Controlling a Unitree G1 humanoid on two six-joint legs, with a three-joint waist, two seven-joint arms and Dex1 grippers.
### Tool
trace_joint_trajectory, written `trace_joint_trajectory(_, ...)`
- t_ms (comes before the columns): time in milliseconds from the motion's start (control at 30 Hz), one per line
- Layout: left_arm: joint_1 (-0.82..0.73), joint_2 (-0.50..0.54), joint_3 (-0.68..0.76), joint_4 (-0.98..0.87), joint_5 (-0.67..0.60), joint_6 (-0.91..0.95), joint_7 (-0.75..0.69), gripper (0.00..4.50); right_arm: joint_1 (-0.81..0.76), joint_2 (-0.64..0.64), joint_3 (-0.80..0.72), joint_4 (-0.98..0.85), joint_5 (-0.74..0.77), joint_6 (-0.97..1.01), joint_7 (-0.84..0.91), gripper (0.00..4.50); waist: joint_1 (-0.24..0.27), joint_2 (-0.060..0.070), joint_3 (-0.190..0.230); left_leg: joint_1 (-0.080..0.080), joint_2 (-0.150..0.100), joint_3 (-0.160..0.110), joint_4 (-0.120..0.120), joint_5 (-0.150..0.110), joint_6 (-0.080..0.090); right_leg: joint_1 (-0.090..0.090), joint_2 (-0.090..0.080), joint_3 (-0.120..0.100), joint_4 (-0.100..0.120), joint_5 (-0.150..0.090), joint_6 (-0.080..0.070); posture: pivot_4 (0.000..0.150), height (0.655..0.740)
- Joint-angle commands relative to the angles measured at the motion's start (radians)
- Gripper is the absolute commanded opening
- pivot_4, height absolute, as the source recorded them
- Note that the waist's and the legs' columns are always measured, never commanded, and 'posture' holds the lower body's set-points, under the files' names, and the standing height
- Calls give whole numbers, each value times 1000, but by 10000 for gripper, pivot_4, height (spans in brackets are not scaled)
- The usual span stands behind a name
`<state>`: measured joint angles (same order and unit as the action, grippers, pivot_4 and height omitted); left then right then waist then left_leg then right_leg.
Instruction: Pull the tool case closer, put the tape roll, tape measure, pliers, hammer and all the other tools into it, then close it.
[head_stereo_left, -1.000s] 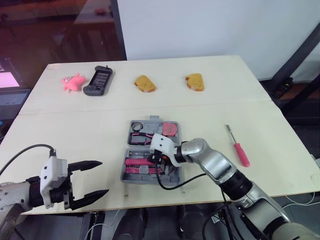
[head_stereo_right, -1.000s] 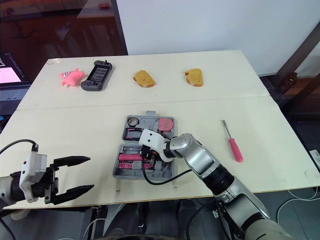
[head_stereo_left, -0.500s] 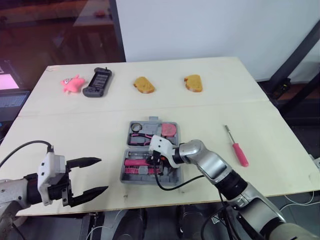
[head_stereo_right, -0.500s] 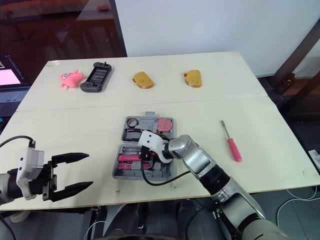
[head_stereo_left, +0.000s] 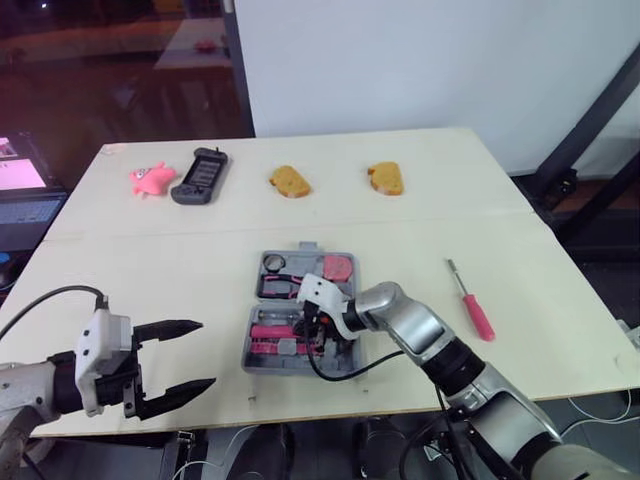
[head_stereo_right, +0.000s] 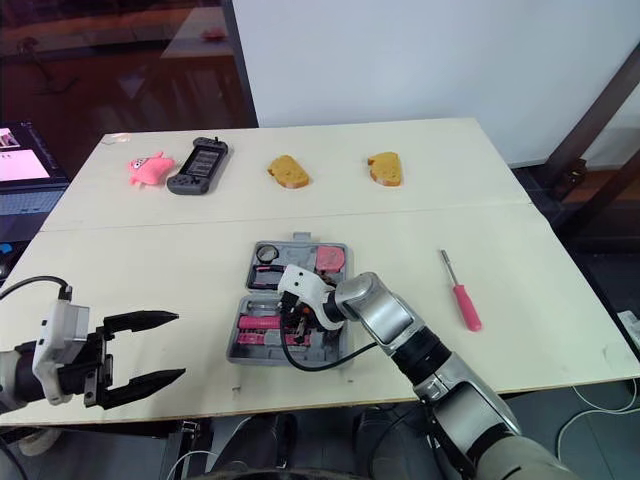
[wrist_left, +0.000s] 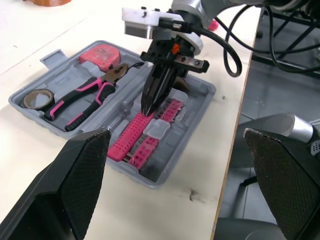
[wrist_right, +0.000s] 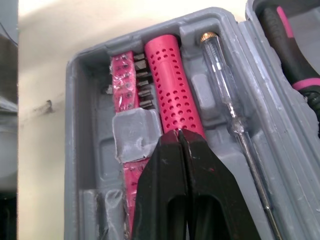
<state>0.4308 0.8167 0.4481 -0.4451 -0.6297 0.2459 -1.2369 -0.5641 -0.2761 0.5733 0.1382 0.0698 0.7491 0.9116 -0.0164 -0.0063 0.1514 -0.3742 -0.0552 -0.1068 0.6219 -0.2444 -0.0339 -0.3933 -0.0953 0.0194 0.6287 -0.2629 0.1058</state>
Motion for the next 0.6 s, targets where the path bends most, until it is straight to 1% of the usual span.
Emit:
trace_joint_trajectory(33,8,8,21,-9,11,-27,-12,45000,55,-17,99,124,-56,64,3,657,0,-1,-3,0,0,0,0,0,0,0,0,0,0,0,0,1500,7400)
trace_joint_trajectory(133,7,7,29,-4,10,-29,-11,45000,43,-2,66,96,-42,-1,10,657,-1,-1,-4,0,0,0,-1,0,0,0,-1,0,0,0,0,1500,7400)
trace_joint_trajectory(233,-2,2,42,5,-2,-28,-1,45000,31,-12,2,21,-17,-106,20,657,-2,-1,-3,0,0,-1,-1,0,0,-1,-1,0,0,-1,0,1500,7400)
trace_joint_trajectory(333,-21,-2,43,24,1,-38,6,45000,22,-46,-61,-105,17,-190,57,657,0,-1,1,-3,0,-1,-2,0,0,-3,-1,0,0,-1,0,1500,7400)
trace_joint_trajectory(400,-37,-2,43,41,1,-40,8,45000,17,-58,-124,-183,54,-192,56,657,1,1,5,-8,-1,0,-1,0,0,-8,-1,0,0,-1,0,1500,7400)
trace_joint_trajectory(467,-57,3,39,67,4,-42,4,45000,25,-96,-187,-251,70,-220,46,657,1,1,7,-19,-1,-1,1,1,-1,-15,2,0,3,0,0,1500,7400)
trace_joint_trajectory(533,-71,6,36,85,6,-42,1,45000,31,-120,-219,-284,80,-225,44,657,1,0,8,-20,0,-2,0,1,-2,-16,3,-1,3,2,3,1500,7400)
trace_joint_trajectory(600,-92,7,41,117,-4,-29,6,45000,76,-170,-322,-343,149,-205,62,5672,2,-1,9,-20,0,-2,-1,1,-2,-15,2,-1,2,1,2,1500,7400)
